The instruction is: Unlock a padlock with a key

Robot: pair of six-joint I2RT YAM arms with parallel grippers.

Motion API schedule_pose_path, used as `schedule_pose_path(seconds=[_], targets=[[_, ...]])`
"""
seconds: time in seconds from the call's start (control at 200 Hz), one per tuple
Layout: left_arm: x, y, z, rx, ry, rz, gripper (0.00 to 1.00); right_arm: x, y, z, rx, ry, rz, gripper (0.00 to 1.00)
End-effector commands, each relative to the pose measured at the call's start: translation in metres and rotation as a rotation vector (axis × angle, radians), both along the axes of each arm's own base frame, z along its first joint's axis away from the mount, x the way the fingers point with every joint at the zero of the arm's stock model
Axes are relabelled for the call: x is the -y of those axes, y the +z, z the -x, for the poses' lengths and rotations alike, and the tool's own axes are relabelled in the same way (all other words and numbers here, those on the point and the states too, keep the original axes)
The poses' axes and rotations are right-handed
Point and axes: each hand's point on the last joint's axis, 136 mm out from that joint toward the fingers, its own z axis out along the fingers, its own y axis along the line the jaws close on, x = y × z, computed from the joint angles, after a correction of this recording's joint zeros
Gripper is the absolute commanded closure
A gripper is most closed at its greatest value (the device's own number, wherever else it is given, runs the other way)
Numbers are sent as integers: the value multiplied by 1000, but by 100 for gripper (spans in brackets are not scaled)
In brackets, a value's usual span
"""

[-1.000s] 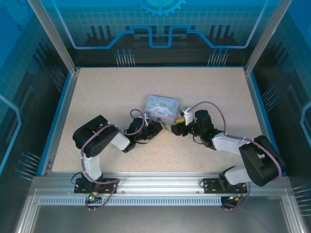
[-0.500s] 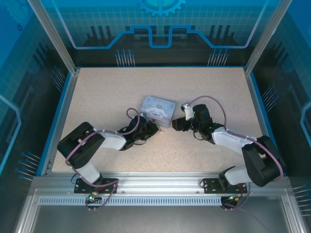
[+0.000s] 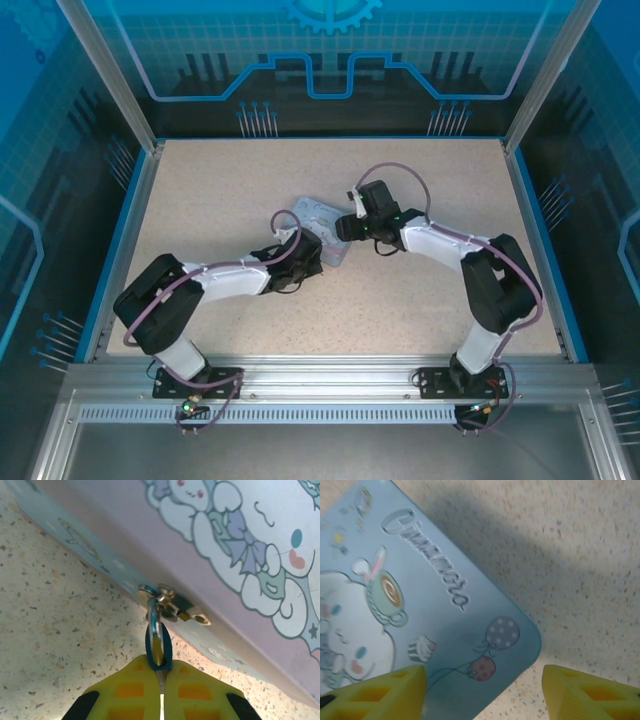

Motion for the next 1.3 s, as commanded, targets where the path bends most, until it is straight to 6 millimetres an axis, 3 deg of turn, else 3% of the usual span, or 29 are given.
schedule_pose_path(seconds=[0.0,0.105,0.19,0.395,0.56,0.7,0.815,0.88,0.95,1.101,1.276,1.296], targets=[[-11,-11,3,-37,-19,-166,93,2,-12,7,-59,-16,84,36],[-10,-13,2,-50,-24,-191,88,3,-18,8,-76,-22,101,36],[-6,-11,2,-42,-35,-184,73,3,-24,9,-94,-20,110,36],[0,23,7,52,-79,-110,49,9,-35,5,-131,-17,124,36],[-17,54,16,125,-63,-87,38,16,-33,-12,-106,21,124,36],[-39,81,9,152,-46,-37,33,15,-21,-30,-35,82,103,36],[-56,102,-12,167,-44,77,33,8,10,-38,56,130,59,33],[-71,115,-27,199,-30,75,32,9,30,-37,103,141,54,24],[-82,127,-45,225,-29,88,32,16,49,-30,137,127,56,16],[-93,139,-85,256,-33,191,31,27,67,10,130,88,10,18],[-90,127,-132,235,-70,271,29,-12,64,70,53,131,-269,19],[-89,123,-137,224,-70,283,29,-12,52,77,22,126,-267,18]])
